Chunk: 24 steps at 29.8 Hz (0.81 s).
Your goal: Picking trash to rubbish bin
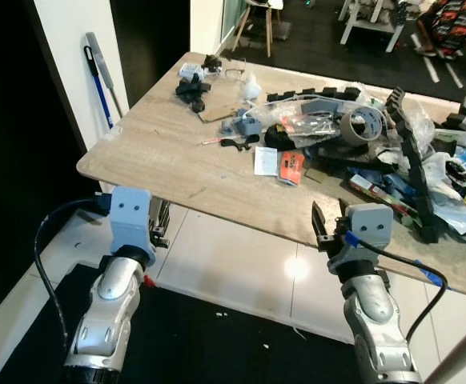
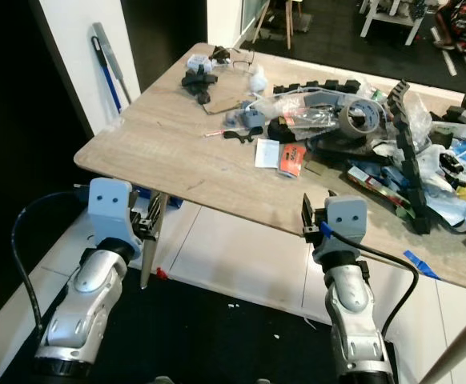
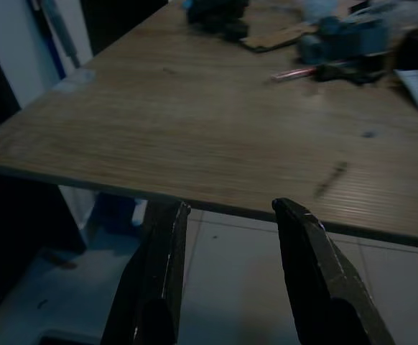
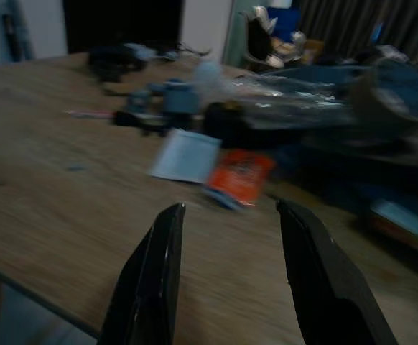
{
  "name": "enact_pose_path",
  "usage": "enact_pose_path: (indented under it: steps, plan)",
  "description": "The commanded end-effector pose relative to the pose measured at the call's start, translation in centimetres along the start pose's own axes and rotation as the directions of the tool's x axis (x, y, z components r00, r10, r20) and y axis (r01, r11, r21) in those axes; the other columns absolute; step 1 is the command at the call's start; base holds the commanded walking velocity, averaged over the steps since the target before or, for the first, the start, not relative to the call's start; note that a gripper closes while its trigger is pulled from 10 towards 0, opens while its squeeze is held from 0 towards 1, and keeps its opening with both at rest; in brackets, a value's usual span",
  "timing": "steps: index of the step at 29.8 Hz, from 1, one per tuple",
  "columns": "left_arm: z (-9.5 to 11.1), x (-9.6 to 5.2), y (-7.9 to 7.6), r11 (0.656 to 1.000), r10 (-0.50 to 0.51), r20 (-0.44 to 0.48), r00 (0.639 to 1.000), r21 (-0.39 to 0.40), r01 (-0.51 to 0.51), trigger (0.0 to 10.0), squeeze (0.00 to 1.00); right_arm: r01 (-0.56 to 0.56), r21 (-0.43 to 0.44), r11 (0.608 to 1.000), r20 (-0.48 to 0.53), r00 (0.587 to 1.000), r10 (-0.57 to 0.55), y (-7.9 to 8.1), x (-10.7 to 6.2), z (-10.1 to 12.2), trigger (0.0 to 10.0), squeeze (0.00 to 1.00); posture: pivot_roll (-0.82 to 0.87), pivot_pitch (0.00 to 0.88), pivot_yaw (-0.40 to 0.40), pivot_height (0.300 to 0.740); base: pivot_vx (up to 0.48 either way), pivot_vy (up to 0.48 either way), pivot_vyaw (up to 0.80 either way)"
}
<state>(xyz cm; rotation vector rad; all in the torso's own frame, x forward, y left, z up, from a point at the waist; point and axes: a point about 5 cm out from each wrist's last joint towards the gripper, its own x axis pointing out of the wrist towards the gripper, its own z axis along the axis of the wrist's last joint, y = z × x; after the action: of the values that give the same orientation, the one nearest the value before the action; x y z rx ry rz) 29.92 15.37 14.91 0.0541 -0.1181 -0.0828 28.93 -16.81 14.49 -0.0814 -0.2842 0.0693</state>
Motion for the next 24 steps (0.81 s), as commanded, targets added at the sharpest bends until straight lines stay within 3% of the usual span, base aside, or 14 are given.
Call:
enact_pose_path:
  steps: [1, 24]
  plan:
    - [-0.27, -0.19, 0.15, 1.000, 0.003, -0.011, 1.000, 0.008, -0.003, 10.0, 0.00, 0.013, 0.003, 1.000, -0.002, 1.000, -0.013, -0.38, -0.29, -0.10, 10.0, 0.00, -0.04, 0.153, -0.054, 0.740, 0.304, 0.000, 0.00]
    - [-0.34, -0.35, 0.19, 1.000, -0.005, -0.011, 1.000, 0.015, 0.005, 10.0, 0.00, -0.021, 0.015, 1.000, -0.007, 1.000, 0.021, 0.15, -0.38, -0.34, 10.0, 0.00, -0.04, 0.132, -0.050, 0.740, 0.306, 0.000, 0.00]
